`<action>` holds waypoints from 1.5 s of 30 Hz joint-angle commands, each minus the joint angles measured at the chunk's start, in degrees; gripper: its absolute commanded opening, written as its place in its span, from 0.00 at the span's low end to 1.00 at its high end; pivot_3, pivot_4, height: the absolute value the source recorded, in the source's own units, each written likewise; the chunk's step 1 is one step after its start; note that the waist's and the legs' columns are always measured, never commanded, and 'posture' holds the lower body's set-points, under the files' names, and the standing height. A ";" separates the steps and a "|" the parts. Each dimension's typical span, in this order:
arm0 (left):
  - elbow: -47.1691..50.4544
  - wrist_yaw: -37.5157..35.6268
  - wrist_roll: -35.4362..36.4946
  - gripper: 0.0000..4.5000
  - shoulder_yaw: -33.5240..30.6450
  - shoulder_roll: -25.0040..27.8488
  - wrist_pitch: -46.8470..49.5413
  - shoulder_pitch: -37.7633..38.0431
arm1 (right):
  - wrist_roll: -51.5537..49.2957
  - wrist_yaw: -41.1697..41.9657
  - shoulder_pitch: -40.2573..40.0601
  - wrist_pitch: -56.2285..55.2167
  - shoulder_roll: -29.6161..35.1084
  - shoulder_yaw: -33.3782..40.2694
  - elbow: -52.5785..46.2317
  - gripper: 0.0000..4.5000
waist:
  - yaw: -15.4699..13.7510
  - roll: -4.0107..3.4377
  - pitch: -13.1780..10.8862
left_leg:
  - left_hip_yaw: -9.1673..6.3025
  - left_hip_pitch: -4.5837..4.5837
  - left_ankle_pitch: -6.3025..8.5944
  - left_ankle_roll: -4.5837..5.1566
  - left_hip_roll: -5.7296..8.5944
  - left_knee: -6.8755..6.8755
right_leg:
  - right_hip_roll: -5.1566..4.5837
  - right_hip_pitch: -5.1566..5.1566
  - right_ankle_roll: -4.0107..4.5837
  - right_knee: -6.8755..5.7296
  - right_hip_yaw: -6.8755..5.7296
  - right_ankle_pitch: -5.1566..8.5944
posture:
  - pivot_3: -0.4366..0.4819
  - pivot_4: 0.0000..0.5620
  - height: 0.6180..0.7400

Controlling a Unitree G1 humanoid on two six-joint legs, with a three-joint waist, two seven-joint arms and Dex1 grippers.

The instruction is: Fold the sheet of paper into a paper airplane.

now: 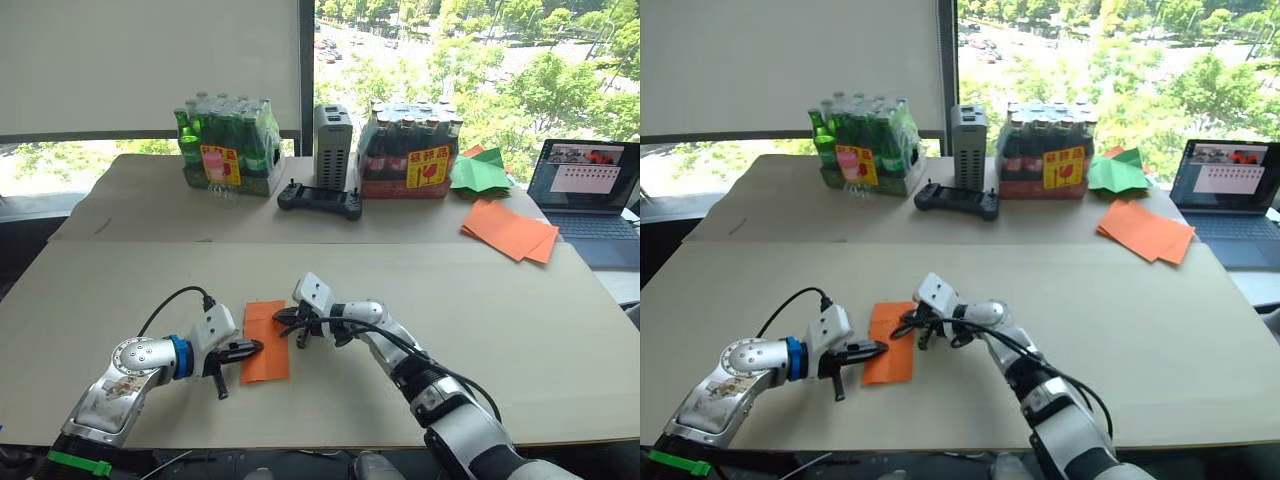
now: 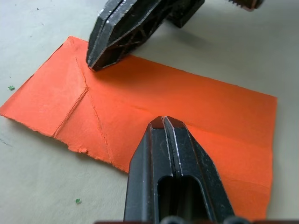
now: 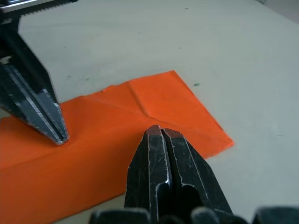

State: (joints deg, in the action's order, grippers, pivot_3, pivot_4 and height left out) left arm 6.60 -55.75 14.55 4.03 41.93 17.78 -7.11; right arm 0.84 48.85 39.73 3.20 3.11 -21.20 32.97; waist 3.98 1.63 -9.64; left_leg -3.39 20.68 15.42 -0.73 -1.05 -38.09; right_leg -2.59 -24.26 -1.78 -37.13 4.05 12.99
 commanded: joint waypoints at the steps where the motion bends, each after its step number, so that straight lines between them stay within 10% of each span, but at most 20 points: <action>1: 1.22 -0.10 -0.83 0.00 0.87 0.42 0.90 0.97 | 0.64 1.95 -4.82 4.60 1.41 -2.42 -7.15 0.01 | -0.02 0.00 0.00 | 0.00 0.00 0.00 0.00 0.00 0.00 | 0.00 0.01 0.00 0.00 0.00 0.00 | 0.48 0.27 0.94; 24: 1.32 -0.97 -1.24 0.00 0.80 0.87 0.85 0.78 | -1.70 7.58 -16.82 24.12 13.04 -10.13 -36.00 0.01 | -0.20 0.02 0.01 | 0.03 -0.11 0.00 0.00 0.01 0.00 | 0.02 0.12 -0.05 0.05 -0.01 0.05 | 0.48 0.27 0.94; 38: 5.01 -1.95 8.54 0.00 -12.58 6.18 8.34 2.12 | -14.35 4.87 -18.88 32.49 15.77 3.13 -51.04 0.01 | -0.33 0.05 -0.05 | -0.03 0.18 0.00 0.00 0.00 0.00 | 0.01 -0.12 -0.04 0.08 -0.05 0.04 | 0.48 0.27 0.94; 45: 3.68 -1.26 5.97 0.00 -7.78 3.51 6.93 -1.66 | -17.72 1.05 -20.27 35.10 16.71 6.76 -53.47 0.01 | -0.69 0.06 -0.05 | 0.01 0.21 0.00 0.00 0.04 0.00 | -0.02 -0.12 -0.04 0.13 -0.05 0.04 | 0.48 0.27 0.94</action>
State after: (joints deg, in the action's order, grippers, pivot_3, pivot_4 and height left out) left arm 9.72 -57.02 20.36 -3.92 45.64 25.68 -7.50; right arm -14.92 50.61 19.08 37.99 19.70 -16.21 -17.50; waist 3.29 1.69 -9.69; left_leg -3.38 20.90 15.41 -0.73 -1.02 -38.09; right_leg -2.60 -24.38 -1.82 -37.00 4.00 13.03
